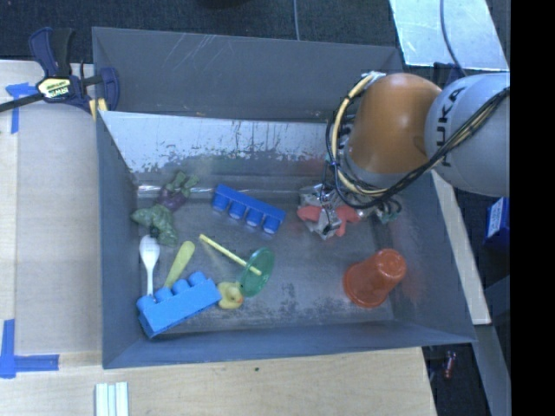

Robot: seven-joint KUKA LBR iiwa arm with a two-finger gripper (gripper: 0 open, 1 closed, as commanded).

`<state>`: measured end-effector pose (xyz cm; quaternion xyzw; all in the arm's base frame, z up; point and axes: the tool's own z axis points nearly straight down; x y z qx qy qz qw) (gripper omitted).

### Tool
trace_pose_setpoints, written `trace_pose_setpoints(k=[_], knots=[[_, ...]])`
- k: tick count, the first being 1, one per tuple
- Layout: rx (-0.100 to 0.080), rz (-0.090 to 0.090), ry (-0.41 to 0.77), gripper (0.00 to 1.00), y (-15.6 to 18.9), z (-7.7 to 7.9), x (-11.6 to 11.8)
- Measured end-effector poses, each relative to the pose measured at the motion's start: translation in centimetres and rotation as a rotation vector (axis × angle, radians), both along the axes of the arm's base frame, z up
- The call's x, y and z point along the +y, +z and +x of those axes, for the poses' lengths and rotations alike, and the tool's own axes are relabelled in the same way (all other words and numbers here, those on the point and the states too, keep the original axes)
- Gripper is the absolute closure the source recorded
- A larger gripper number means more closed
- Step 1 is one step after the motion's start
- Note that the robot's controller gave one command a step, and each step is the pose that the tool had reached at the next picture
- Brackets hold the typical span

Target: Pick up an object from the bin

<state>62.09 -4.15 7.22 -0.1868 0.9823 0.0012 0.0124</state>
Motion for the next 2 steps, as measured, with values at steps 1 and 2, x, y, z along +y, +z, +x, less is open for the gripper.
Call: trace_pose_setpoints(k=[1, 2], knots=[[-0.003, -0.004, 0.151, 1.00, -0.1, -0.2, -6.7], [-0.001, 0.009, 0.092, 1.00, -0.1, -0.3, -12.7]])
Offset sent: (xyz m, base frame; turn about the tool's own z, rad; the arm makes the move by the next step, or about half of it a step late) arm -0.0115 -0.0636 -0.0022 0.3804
